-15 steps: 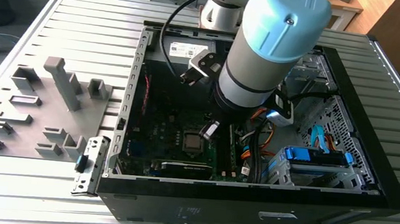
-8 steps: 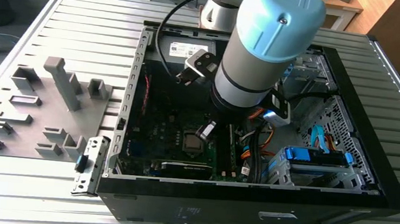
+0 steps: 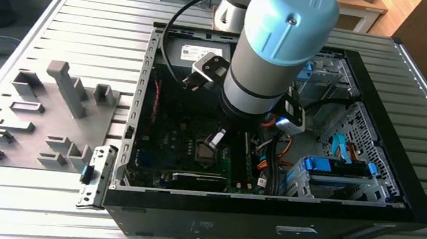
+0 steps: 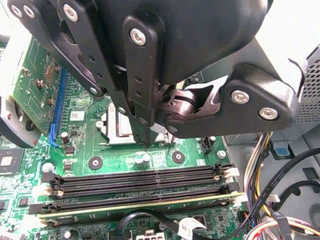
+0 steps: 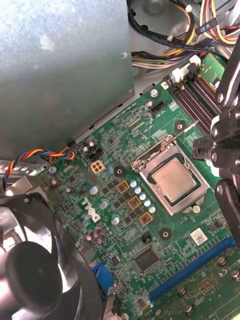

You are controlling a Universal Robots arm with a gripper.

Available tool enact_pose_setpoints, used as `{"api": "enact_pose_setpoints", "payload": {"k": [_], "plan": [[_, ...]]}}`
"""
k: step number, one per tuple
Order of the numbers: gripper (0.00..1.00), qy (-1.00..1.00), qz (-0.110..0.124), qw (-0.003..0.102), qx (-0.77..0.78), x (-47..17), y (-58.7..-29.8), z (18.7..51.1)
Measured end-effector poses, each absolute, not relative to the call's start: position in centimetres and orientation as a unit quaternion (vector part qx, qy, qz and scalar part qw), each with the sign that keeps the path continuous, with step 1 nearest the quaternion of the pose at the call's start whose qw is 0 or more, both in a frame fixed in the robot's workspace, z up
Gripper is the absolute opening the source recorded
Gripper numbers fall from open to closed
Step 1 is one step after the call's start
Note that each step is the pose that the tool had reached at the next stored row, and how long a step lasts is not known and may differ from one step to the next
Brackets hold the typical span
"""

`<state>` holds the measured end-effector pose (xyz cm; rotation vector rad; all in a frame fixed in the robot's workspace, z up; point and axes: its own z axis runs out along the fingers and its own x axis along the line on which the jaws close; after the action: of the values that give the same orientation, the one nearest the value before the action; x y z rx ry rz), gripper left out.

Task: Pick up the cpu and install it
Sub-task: 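Close the cpu cover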

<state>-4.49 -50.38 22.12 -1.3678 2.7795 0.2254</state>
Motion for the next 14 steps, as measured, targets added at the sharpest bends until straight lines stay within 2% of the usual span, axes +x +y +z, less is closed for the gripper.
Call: {"api": "enact_pose_setpoints", "payload": {"k": [14], "plan": [[0.10, 0.895, 0.072, 0.018, -0.440, -4.51, -50.16, 22.11]]}}
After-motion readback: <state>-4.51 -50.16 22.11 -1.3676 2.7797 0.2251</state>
